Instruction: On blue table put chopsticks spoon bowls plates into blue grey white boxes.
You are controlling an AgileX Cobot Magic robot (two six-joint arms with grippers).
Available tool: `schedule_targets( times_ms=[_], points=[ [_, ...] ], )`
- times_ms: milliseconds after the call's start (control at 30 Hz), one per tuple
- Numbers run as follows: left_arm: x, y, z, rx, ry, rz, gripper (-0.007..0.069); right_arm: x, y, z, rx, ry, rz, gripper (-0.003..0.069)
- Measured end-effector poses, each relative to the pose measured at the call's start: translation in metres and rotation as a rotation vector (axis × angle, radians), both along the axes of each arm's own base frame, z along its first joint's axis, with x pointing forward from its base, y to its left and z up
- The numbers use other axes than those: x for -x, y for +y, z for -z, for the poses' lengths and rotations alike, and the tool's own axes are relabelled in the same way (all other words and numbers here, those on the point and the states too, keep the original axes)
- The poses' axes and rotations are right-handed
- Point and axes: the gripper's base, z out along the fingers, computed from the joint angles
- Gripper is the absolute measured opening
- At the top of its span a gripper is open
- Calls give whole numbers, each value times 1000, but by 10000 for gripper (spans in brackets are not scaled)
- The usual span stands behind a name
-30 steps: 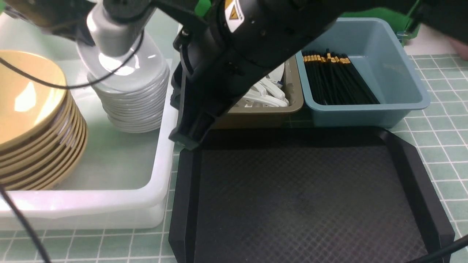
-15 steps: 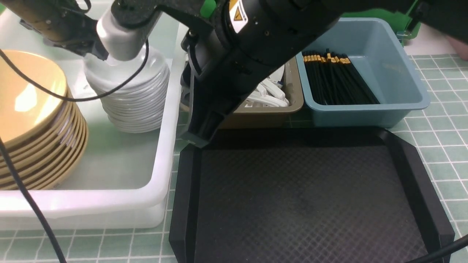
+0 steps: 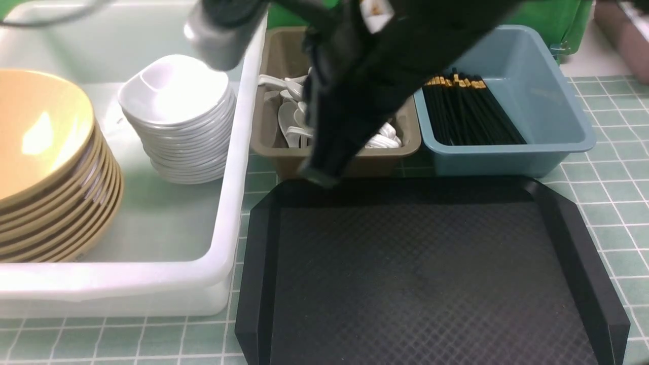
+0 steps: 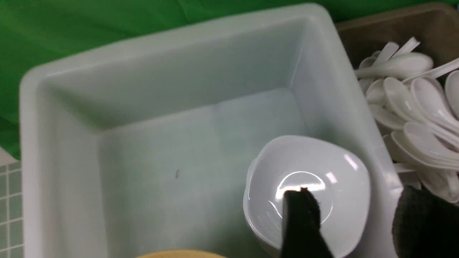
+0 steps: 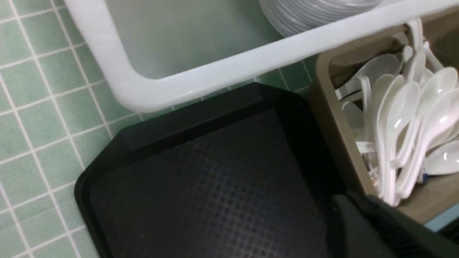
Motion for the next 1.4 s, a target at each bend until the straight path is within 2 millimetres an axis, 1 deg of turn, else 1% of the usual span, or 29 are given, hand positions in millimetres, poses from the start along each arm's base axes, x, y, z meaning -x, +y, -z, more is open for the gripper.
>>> schedule_targets(
  times_ms=[33, 67, 100, 133, 200, 233, 267, 300, 333, 367, 400, 467, 500, 533, 567, 600, 700, 833, 900, 1033, 1167, 1400],
  points=[
    [8, 0, -4, -2, -9, -2, 195, 3, -3, 0, -6, 2, 5, 75],
    [20, -1, -7, -2, -16, -5, 142, 7, -9, -3, -20, -5, 8, 76],
    [31, -1, -7, -2, -13, -7, 92, 12, -16, -6, -40, -16, 13, 76],
    [47, -2, -6, 0, -5, -8, 46, 17, -22, -5, -63, -24, 16, 78],
    [62, -3, 10, 5, 51, -9, 8, 28, -37, -7, -119, -51, 19, 78],
    [69, -3, 18, 7, 75, -10, 2, 33, -43, -5, -130, -54, 20, 78],
    [71, -3, 20, 7, 81, -10, 2, 34, -44, -5, -140, -60, 19, 78],
    [81, -4, 30, 8, 112, -11, 2, 39, -51, -2, -156, -62, 24, 78],
    [95, -4, 52, 9, 150, -16, 2, 49, -63, 4, -186, -75, 23, 78],
    [106, -4, 58, 10, 135, -21, 2, 53, -68, 7, -199, -81, 21, 78],
    [108, -5, 60, 11, 132, -22, 2, 54, -69, 11, -200, -80, 20, 78],
    [133, -5, 80, 14, 53, -40, 2, 67, -84, 18, -250, -113, 6, 78],
    [146, -5, 91, 16, 20, -47, 2, 73, -92, 27, -267, -125, -3, 78],
    [157, -5, 100, 17, -16, -54, 2, 78, -98, 31, -291, -140, -10, 78],
    [159, -6, 101, 17, -23, -55, 2, 79, -100, 29, -304, -150, -12, 78],
    [174, -6, 113, 18, -70, -63, 2, 87, -109, 34, -341, -176, -23, 79],
    [208, -7, 143, 19, -162, -76, 2, 105, -129, 48, -447, -242, -54, 79],
    [236, -8, 176, 19, -226, -83, 3, 124, -150, 55, -587, -320, -80, 80],
    [246, -8, 189, 20, -255, -86, 3, 133, -159, 59, -654, -357, -91, 83],
    [260, -8, 205, 20, -334, -92, 3, 142, -170, 63, -730, -409, -109, 86],
    [267, -8, 212, 22, -391, -96, 3, 144, -172, 62, -748, -420, -113, 89],
    [268, -8, 216, 18, -376, -92, 3, 144, -171, 63, -748, -419, -114, 97]
  ],
)
